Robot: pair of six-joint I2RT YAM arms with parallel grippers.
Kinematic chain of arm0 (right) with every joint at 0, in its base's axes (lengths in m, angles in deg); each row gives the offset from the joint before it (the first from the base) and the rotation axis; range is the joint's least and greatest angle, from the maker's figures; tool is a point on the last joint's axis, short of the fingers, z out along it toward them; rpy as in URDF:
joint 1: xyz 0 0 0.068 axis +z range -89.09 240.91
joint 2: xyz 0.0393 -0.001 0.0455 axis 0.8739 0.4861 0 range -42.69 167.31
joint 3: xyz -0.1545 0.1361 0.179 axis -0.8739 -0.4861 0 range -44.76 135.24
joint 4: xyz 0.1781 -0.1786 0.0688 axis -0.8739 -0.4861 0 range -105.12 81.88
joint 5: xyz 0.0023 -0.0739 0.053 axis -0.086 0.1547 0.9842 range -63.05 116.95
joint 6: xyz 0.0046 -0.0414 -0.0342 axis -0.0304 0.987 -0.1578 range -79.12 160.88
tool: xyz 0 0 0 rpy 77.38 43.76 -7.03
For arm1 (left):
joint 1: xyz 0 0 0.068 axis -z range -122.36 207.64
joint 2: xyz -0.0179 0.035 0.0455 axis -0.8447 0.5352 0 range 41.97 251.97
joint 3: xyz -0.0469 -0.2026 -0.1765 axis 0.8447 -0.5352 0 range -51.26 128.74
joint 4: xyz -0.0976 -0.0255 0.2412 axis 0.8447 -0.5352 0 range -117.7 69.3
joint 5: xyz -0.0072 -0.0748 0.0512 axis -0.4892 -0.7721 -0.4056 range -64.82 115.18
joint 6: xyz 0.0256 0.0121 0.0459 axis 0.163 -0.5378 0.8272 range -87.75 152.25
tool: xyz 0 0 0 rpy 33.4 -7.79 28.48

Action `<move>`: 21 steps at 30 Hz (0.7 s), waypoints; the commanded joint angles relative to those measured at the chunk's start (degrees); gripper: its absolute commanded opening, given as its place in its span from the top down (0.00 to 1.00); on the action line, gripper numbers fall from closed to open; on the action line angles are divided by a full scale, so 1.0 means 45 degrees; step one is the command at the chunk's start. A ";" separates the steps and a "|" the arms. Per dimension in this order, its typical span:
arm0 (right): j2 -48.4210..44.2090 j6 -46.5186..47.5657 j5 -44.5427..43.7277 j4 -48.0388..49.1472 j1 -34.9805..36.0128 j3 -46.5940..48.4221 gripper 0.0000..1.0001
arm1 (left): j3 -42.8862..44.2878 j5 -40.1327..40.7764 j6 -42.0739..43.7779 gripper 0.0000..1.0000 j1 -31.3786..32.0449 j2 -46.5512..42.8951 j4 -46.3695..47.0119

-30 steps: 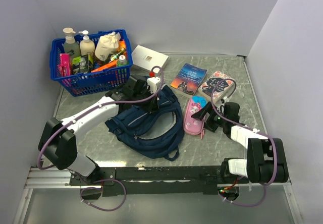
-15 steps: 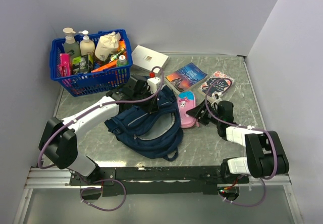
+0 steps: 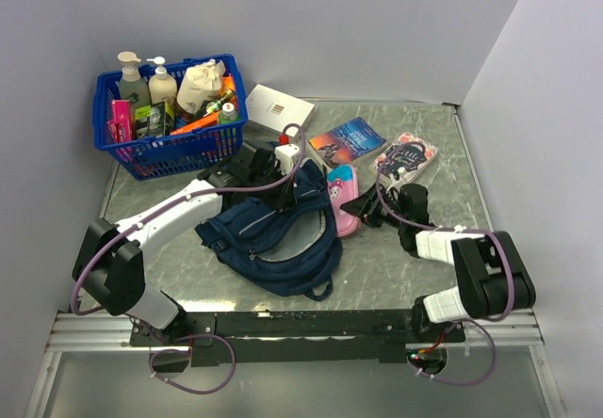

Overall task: Pack the student bag
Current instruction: Pick up the stationery from the center of the board, then place the stationery in the student bag.

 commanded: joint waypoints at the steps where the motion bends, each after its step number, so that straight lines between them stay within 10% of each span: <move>1: -0.1904 0.1450 -0.0960 -0.2273 0.0341 0.0900 0.72 | -0.0130 0.1165 0.0100 0.99 -0.0442 -0.0072 0.0714; 8: -0.6338 0.2351 -0.1395 -0.7547 0.0341 0.2304 0.75 | 0.0143 0.1302 0.0178 0.99 -0.0442 -0.0053 0.0734; 21: -0.7649 0.0338 0.2982 -1.1141 0.0380 0.1759 0.79 | 0.0982 0.2239 0.0296 0.99 -0.0520 -0.0034 0.1338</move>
